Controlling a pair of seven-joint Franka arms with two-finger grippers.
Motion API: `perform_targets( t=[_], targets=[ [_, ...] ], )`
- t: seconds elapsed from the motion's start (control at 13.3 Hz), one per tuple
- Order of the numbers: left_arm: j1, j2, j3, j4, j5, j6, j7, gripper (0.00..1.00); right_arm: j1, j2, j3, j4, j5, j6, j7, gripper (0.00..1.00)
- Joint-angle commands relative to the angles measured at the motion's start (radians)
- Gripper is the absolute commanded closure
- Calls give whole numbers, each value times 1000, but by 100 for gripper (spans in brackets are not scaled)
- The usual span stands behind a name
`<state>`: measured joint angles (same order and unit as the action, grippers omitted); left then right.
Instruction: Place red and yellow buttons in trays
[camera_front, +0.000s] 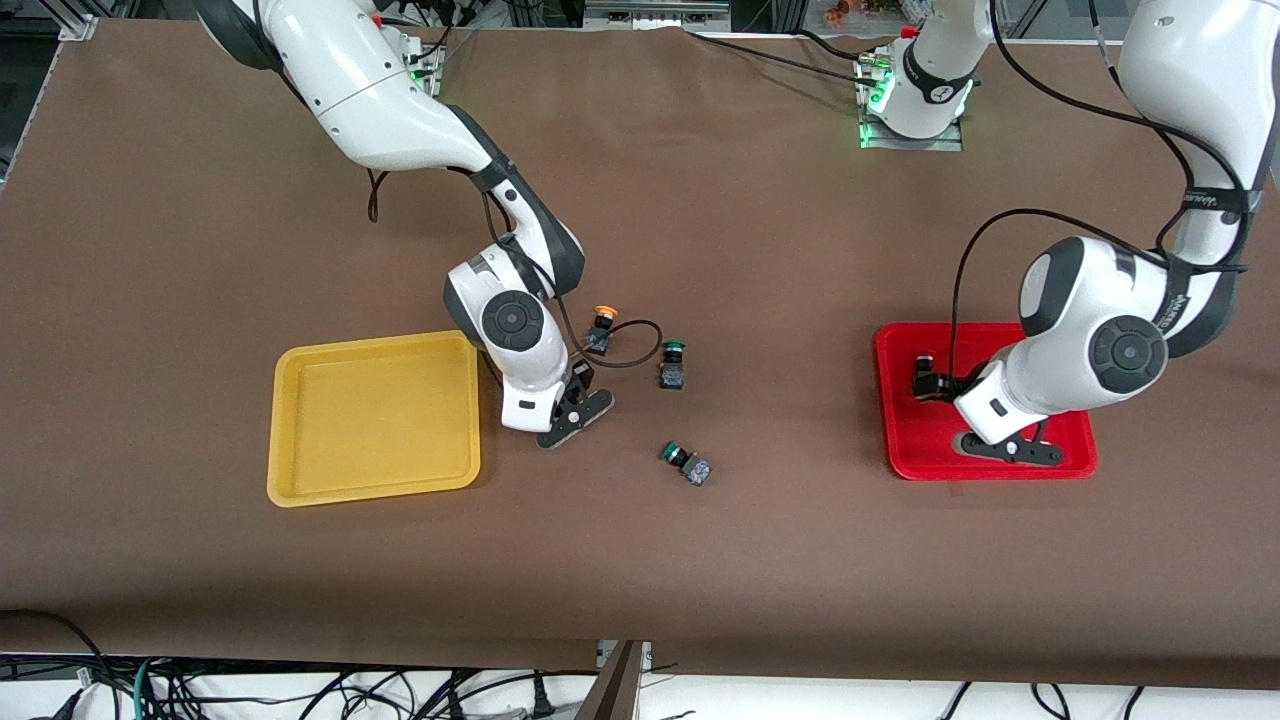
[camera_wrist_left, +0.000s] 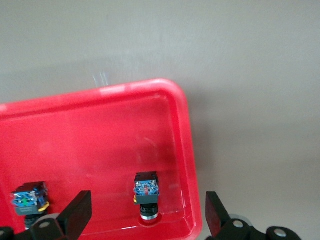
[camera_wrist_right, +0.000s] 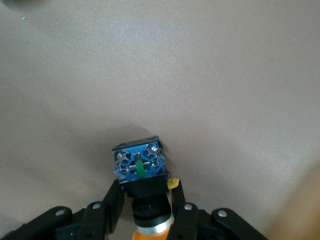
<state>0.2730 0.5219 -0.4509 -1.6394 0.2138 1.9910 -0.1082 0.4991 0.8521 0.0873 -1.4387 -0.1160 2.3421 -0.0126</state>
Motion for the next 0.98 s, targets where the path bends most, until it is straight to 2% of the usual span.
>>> perform_targets(
  t=[0.0, 0.38, 0.6, 0.75, 0.9],
  targets=[
    [-31, 9, 8, 110, -19, -99, 1, 0, -28, -16, 2, 3, -16, -4, -36, 61],
    [-44, -29, 8, 234, -24, -211, 4, 0, -152, -97, 2, 11, -13, -133, -219, 69],
    [-48, -190, 23, 188, -85, -248, 1, 0, -240, -104, -12, 3, -13, -165, -393, 69],
    [-81, -271, 93, 185, -158, -334, 1, 0, -296, -113, -15, -15, -8, -207, -477, 69],
    [-151, -339, 242, 185, -232, -420, 7, 0, -350, -152, -17, -98, -7, -204, -522, 67]
  ],
)
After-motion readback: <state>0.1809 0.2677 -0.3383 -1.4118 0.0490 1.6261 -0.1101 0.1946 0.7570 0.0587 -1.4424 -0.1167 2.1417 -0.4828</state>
